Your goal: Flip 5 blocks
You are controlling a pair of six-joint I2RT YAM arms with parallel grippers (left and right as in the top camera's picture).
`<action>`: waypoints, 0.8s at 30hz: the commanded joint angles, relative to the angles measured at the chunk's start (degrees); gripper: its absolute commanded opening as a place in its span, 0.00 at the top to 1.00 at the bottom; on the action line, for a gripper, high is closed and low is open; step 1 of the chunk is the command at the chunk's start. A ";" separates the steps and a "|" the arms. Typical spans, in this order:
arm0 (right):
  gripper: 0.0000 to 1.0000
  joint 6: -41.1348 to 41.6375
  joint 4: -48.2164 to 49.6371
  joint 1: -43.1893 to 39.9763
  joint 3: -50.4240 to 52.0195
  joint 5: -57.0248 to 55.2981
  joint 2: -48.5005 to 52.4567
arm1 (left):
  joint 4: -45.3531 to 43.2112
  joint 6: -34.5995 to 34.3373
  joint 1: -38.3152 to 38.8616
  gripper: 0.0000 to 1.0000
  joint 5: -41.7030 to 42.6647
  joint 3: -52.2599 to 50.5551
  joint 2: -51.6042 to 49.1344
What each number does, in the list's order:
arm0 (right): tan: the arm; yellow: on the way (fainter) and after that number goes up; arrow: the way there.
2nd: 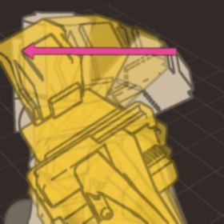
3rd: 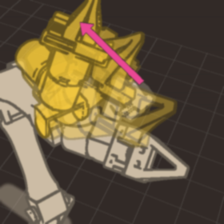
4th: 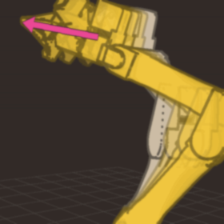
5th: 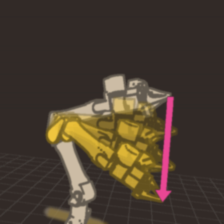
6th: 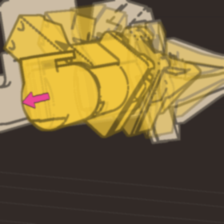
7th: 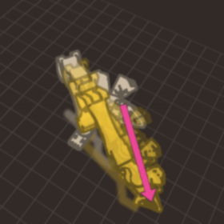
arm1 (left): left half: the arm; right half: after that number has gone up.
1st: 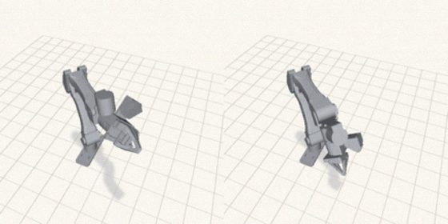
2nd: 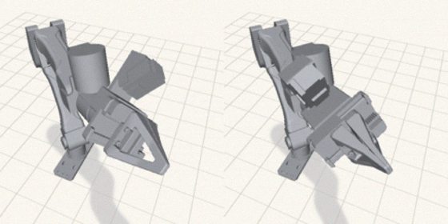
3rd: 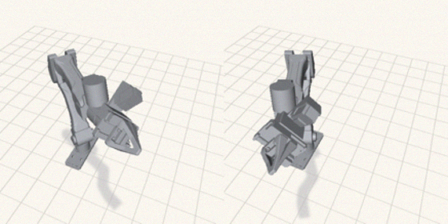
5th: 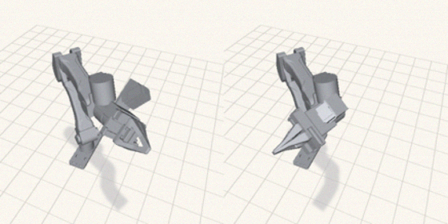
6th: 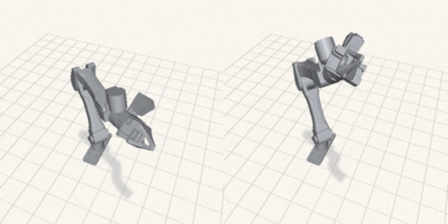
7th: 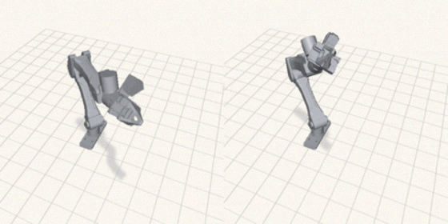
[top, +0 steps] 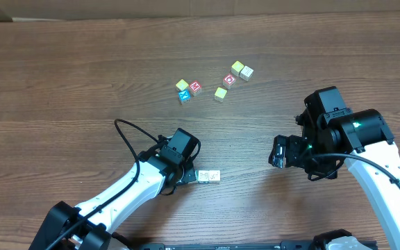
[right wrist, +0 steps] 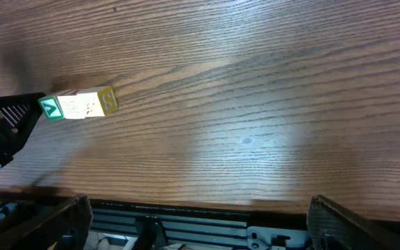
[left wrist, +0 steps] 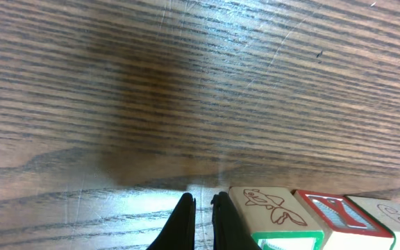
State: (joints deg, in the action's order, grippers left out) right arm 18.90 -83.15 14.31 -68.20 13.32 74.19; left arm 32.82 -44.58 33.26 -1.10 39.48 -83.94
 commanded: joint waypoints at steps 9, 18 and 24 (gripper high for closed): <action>0.00 0.24 0.13 0.26 0.02 0.46 -0.57 | -0.59 1.36 -0.28 0.96 0.57 -0.22 -0.37; 0.00 0.24 0.11 0.26 0.04 0.46 -0.57 | -1.62 2.45 -0.28 0.96 0.98 -0.22 -0.37; 0.00 0.24 -0.07 0.26 0.02 0.46 -0.57 | -1.79 2.43 -0.28 0.96 1.16 -0.22 -0.37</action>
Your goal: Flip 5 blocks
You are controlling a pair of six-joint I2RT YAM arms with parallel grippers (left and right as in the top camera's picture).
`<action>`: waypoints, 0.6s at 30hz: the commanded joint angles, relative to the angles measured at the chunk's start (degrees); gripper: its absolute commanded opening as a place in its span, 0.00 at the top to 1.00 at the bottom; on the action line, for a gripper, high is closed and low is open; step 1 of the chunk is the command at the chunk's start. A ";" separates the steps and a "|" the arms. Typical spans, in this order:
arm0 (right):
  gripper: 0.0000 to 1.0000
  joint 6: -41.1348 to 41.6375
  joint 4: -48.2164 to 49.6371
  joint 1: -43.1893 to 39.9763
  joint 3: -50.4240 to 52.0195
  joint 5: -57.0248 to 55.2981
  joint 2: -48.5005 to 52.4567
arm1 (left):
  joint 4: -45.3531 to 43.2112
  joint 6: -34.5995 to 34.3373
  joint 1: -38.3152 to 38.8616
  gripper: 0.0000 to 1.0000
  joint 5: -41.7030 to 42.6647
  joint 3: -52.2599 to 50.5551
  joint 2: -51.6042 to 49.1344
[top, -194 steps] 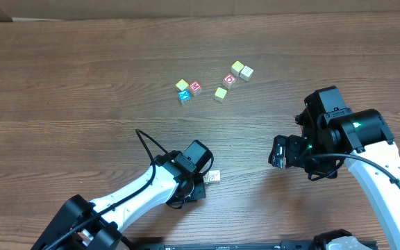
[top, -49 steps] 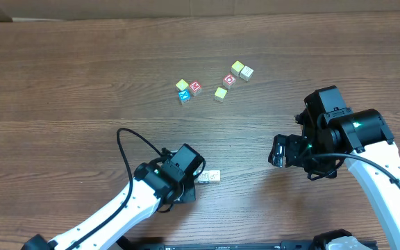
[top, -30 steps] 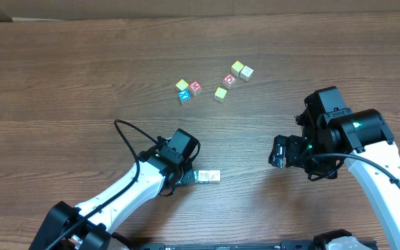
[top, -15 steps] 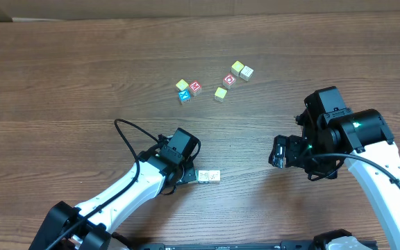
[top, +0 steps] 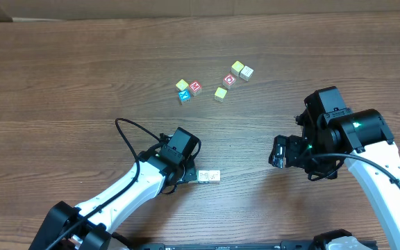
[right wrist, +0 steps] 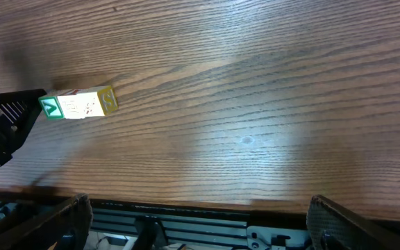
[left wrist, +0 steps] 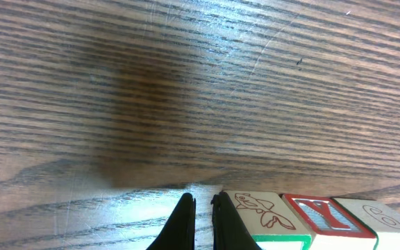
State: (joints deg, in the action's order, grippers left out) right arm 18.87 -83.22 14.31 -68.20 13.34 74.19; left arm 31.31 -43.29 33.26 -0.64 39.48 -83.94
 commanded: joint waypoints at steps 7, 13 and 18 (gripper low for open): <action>0.00 0.26 -0.02 0.26 0.04 0.44 -0.57 | -0.94 2.25 -0.28 0.96 1.84 -0.22 -0.37; 0.00 0.26 -0.04 0.26 0.02 0.44 -0.57 | -0.79 2.19 -0.28 0.96 1.77 -0.22 -0.37; 0.00 0.26 0.37 0.26 0.02 0.39 -0.57 | 1.51 1.95 -0.96 0.96 1.27 -0.22 -0.37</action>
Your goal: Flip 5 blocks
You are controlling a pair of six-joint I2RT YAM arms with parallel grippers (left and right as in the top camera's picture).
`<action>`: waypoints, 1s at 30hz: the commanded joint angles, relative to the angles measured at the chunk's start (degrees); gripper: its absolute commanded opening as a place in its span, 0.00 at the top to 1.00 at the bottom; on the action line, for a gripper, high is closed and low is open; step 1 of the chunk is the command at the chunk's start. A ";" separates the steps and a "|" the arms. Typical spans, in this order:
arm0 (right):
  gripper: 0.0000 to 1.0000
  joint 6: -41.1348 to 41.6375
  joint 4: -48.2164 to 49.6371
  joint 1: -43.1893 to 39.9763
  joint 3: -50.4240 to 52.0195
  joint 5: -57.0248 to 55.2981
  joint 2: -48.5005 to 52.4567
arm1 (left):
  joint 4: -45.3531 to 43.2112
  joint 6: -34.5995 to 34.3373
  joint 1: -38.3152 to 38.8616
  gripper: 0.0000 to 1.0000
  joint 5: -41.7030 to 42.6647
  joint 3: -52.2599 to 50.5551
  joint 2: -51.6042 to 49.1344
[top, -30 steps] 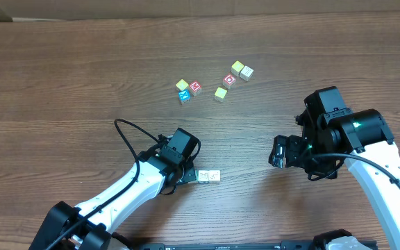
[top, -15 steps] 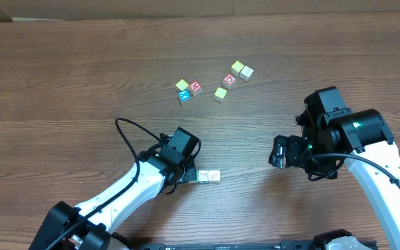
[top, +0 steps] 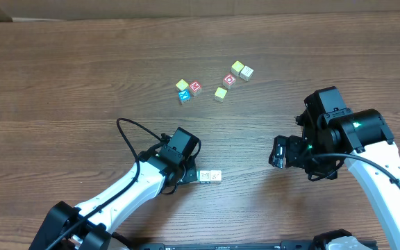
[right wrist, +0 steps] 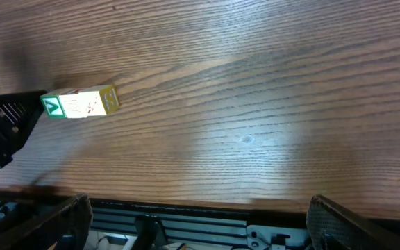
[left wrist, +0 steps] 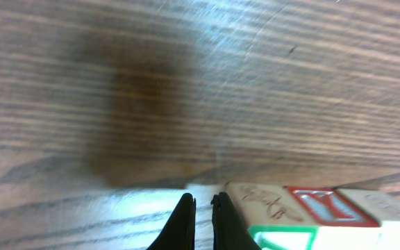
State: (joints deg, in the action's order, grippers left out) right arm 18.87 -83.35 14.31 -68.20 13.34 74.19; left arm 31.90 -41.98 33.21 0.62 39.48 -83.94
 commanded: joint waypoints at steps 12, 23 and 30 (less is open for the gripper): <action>0.78 -1.49 7.82 0.28 2.69 4.46 -0.46 | 4.90 0.92 -2.34 0.96 0.48 -0.22 -0.37; 0.90 -0.76 24.70 4.83 18.64 8.79 -0.46 | 4.26 1.75 -2.34 0.94 0.72 -0.22 -0.37; 0.92 5.40 33.31 14.60 23.10 0.22 1.40 | 4.26 1.75 -2.34 0.96 1.01 -0.22 -0.37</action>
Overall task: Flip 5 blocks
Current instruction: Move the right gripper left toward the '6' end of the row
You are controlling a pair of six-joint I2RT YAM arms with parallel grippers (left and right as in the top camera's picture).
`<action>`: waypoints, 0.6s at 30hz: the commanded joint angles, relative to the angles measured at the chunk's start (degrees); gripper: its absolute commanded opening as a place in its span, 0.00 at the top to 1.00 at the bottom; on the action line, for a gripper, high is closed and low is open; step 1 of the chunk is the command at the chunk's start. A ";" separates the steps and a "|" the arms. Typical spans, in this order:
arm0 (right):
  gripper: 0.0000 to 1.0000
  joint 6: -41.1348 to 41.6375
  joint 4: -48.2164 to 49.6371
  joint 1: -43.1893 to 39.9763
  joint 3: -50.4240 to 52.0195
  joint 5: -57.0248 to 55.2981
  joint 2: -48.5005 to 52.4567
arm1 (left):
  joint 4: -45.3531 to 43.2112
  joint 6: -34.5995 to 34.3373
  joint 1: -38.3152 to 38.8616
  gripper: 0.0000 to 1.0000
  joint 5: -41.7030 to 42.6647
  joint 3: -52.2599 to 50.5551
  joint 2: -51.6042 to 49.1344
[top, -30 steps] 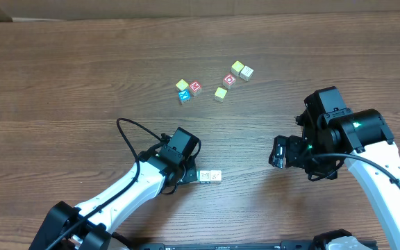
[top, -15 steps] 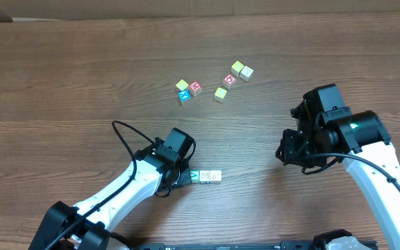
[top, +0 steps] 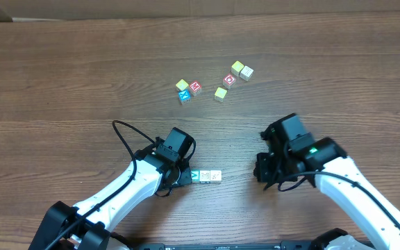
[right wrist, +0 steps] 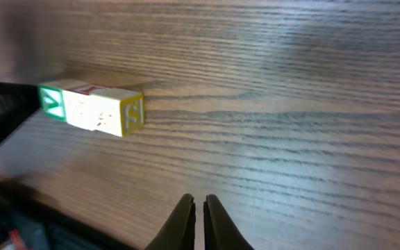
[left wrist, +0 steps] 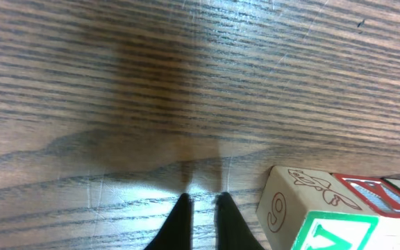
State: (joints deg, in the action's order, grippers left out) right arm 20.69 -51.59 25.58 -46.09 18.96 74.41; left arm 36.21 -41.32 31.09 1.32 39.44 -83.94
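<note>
Three wooden blocks lie in a row (top: 207, 176) at the table's front middle. The end block (left wrist: 304, 208) shows a fish drawing, a red 9 and a green face; the other end shows a yellow S (right wrist: 133, 110). My left gripper (top: 185, 175) sits low just left of the row; its fingertips (left wrist: 181, 217) stand a narrow gap apart, empty and clear of the block. My right gripper (right wrist: 198, 208) is shut on nothing, right of the row (right wrist: 92, 109) and apart from it. Several more blocks (top: 214, 83) lie scattered farther back.
The far cluster has a yellow, blue and red group (top: 186, 90) and another group (top: 236, 73) to its right. The left arm's black cable (top: 127, 135) loops over the table. Bare wood lies between the row and the cluster.
My right gripper was wide open at the right; now it is shut and closer to the row. My left gripper has drawn back from the end block, leaving a gap.
My left gripper stayed low with its right finger against the row's end block at all three earlier moments, while my right gripper hung open and still. Now the left stands off the block and the right has shut and come nearer.
</note>
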 commanded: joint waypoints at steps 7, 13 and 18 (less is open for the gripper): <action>0.96 9.73 6.91 11.32 1.03 -12.66 7.43 | -0.04 1.55 -0.22 0.96 1.73 -0.17 -0.37; 0.96 15.26 10.54 13.68 1.03 -14.45 13.31 | -0.04 1.53 -0.22 0.96 1.75 -0.17 -0.37; 0.96 17.99 12.72 13.68 1.03 -14.43 15.41 | -0.07 1.53 -0.22 0.96 1.79 -0.17 -0.37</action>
State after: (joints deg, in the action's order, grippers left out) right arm 35.38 -39.68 39.05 -45.52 5.87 89.32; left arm 36.21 -41.32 31.09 2.39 39.44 -83.94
